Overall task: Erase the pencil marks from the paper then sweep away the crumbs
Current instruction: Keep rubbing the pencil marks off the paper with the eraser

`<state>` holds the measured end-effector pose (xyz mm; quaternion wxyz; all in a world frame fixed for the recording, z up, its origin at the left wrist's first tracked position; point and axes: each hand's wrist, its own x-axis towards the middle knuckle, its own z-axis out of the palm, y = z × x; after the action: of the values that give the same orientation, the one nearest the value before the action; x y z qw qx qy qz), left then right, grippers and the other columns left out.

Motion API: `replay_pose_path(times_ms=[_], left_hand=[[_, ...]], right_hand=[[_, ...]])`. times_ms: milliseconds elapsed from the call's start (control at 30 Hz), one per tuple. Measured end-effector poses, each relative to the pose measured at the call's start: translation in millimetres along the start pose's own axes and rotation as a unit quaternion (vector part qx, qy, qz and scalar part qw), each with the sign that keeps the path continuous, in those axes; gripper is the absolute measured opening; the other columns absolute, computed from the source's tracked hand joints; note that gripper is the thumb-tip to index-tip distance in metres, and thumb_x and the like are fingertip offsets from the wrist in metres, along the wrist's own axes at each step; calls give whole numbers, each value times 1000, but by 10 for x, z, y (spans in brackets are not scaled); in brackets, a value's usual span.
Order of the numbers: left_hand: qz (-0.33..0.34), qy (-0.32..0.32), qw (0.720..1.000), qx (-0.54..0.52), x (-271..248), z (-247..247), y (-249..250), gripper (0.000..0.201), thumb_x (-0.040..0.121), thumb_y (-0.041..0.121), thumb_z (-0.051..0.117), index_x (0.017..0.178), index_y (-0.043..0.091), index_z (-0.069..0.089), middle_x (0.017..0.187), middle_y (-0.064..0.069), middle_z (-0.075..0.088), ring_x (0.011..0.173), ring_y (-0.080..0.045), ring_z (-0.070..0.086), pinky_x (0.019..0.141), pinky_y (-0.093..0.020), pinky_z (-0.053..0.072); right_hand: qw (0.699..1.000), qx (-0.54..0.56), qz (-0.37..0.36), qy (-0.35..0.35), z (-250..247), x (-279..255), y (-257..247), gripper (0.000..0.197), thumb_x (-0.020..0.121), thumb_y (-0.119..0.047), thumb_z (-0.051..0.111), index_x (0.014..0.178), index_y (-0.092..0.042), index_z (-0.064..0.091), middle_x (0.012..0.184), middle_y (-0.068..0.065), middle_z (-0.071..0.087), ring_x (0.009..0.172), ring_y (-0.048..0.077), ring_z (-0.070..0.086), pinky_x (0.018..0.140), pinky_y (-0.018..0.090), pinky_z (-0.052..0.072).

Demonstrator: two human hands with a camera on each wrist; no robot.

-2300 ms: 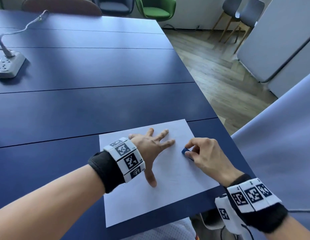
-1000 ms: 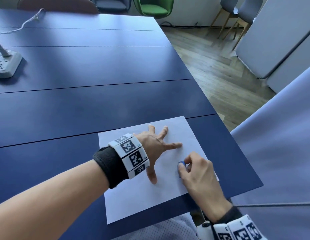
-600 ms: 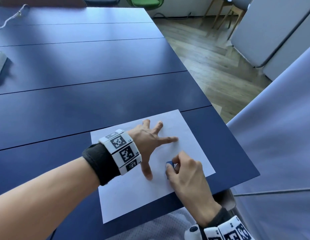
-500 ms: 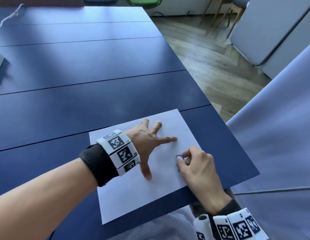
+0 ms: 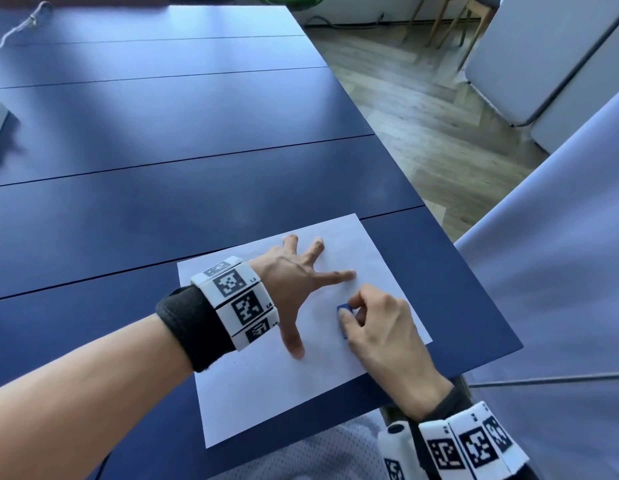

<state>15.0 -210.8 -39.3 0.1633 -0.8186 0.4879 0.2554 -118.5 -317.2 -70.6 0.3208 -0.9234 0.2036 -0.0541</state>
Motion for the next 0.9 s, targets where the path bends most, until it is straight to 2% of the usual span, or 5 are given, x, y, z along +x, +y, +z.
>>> replay_pose_path(times_ms=[133,233,567,667,900], left_hand=[[-5,-8,1000,-2,-5,-14,6,136,50,69,84,146,59,-12,160,-14,-7,133,-46,19,76,-35,44],[-4,-3,1000,-4,-1,-8,7,136,50,69,84,146,58,-12,160,-15,-7,134,-47,18,76,-36,45],[-11,-13,1000,-2,-1,-6,20,136,51,67,84,144,60,-15,161,-13,-14,139,-49,11,88,-41,50],[-13,-17,1000,0,1,-24,25,136,52,67,85,144,60,-15,160,-13,-14,139,-49,10,92,-43,50],[-15,-21,1000,6,10,-17,32,137,51,67,84,143,60,-17,160,-15,-15,138,-49,12,92,-45,50]], right_hand=[[999,9,21,40,-51,65,71,18,89,-23,59,79,-9,56,65,4,60,64,21,58,59,34,46],[999,2,-36,-15,92,-106,-114,19,89,-25,55,78,-11,51,67,8,60,64,28,58,59,38,46],[999,12,-44,-23,75,-253,-123,19,89,-26,58,78,-11,56,61,3,58,59,21,56,56,34,45],[999,19,11,37,-53,-121,81,17,87,-25,62,77,-11,60,58,-4,55,59,16,56,55,29,44],[999,16,-28,20,95,-153,-48,20,88,-25,58,75,-10,55,62,5,59,61,24,56,55,31,40]])
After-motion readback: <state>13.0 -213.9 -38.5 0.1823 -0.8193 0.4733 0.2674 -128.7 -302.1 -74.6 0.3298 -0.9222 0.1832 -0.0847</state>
